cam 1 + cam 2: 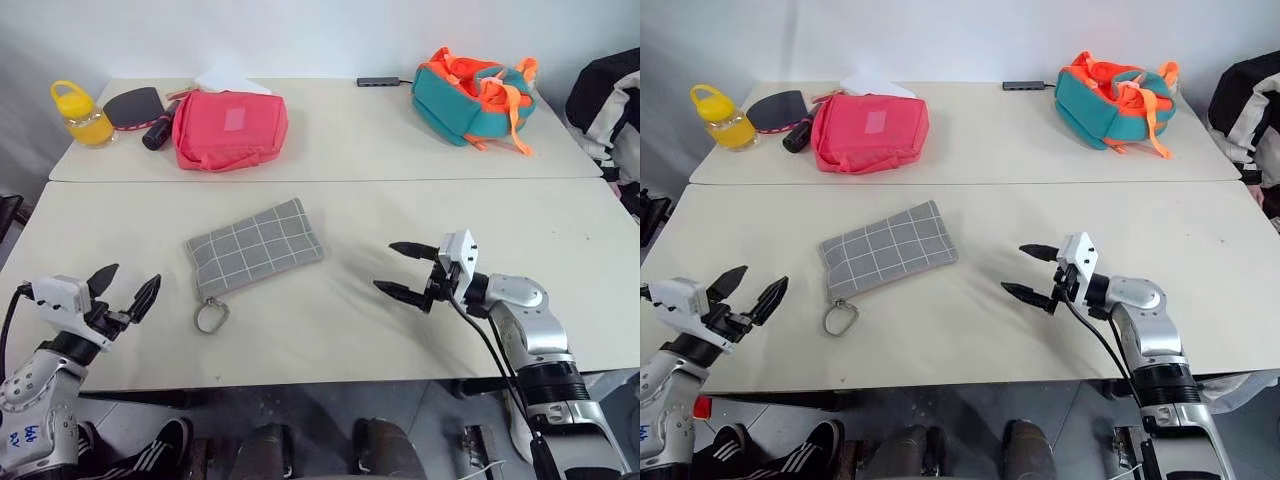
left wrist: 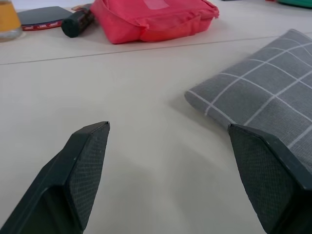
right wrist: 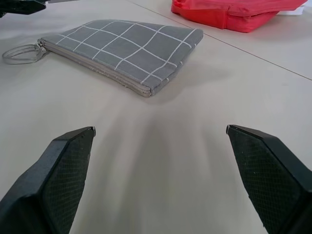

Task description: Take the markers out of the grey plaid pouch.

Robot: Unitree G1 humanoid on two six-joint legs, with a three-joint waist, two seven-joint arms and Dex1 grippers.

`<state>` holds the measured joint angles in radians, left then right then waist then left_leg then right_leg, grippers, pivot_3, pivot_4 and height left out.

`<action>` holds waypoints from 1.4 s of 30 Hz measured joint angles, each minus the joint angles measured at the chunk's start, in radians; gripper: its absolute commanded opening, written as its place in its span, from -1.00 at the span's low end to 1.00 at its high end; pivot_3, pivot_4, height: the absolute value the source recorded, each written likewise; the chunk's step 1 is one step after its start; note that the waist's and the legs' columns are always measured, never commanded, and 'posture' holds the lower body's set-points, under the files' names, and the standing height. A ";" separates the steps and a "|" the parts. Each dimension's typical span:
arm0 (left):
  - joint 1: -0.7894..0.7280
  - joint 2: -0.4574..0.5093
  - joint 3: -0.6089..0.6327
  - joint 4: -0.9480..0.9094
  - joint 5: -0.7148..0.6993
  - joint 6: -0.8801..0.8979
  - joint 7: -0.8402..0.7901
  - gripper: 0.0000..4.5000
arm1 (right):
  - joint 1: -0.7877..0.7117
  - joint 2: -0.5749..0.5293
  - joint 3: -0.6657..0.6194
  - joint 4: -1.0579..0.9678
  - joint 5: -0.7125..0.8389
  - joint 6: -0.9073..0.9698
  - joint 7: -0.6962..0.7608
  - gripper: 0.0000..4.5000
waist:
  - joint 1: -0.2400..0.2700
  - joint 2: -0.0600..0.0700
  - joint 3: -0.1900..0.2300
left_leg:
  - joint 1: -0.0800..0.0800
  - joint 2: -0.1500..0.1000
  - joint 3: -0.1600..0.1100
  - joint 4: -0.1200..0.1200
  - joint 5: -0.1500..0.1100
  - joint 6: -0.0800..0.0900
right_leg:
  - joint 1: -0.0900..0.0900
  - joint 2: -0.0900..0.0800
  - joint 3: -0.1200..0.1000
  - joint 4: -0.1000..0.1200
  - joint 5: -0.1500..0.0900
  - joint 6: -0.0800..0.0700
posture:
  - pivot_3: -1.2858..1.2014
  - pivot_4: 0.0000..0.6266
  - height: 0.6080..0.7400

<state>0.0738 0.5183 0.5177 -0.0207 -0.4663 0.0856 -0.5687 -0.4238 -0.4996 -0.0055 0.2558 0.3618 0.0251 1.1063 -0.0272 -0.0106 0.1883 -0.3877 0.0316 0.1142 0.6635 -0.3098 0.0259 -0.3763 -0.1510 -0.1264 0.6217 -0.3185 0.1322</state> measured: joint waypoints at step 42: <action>-0.191 0.143 -0.254 0.364 0.422 -0.637 -0.053 0.84 | -0.513 0.458 0.256 0.677 -0.491 -0.248 -0.617 -0.98 | -0.023 -0.001 -0.001 | -0.002 0.001 0.002 -0.001 -0.001 -0.001 | -0.007 0.001 -0.001 0.006 0.000 -0.001 | 0.03 -0.52 1.00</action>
<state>-0.1172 0.6608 0.2633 0.3435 -0.0442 -0.5518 -0.6215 -0.9370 -0.0413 0.2507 0.9330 -0.1290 -0.2232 0.4890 -0.0497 -0.0116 0.1877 -0.3902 0.0322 0.1164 0.6623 -0.3104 0.0245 -0.3835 -0.1501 -0.1273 0.6281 -0.3188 0.1311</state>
